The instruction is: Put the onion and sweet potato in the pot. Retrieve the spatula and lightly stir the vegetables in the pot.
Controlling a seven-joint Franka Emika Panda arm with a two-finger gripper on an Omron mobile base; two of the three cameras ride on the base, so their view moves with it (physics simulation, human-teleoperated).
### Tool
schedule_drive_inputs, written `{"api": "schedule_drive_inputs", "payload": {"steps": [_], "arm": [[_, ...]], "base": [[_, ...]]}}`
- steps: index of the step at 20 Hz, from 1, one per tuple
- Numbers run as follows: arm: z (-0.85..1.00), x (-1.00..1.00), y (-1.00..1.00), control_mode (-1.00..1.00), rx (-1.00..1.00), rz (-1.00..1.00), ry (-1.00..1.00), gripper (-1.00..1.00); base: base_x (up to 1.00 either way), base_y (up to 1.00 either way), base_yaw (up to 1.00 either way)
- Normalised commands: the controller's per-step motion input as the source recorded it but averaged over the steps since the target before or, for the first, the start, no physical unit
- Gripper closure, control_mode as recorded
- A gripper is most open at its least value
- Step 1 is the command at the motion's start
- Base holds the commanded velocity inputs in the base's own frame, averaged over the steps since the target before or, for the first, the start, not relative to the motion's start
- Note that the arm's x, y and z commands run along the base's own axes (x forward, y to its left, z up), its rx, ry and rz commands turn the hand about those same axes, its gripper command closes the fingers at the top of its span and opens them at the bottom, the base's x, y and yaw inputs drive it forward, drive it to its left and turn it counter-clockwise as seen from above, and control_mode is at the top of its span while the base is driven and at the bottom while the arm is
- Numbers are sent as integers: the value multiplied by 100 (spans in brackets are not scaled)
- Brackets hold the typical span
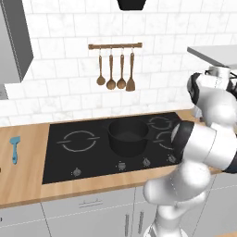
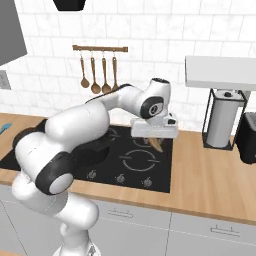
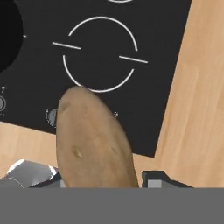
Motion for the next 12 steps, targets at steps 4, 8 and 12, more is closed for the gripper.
{"api": "schedule_drive_inputs", "payload": {"steps": [4, 8, 12], "arm": [[73, -17, 100, -100, 0, 0, -8, 100], [53, -16, 100, -100, -1, 0, -10, 100], [27, -12, 100, -100, -3, 0, -11, 100]], "base": [[0, 0, 0], [0, 0, 0], [0, 0, 0]]}}
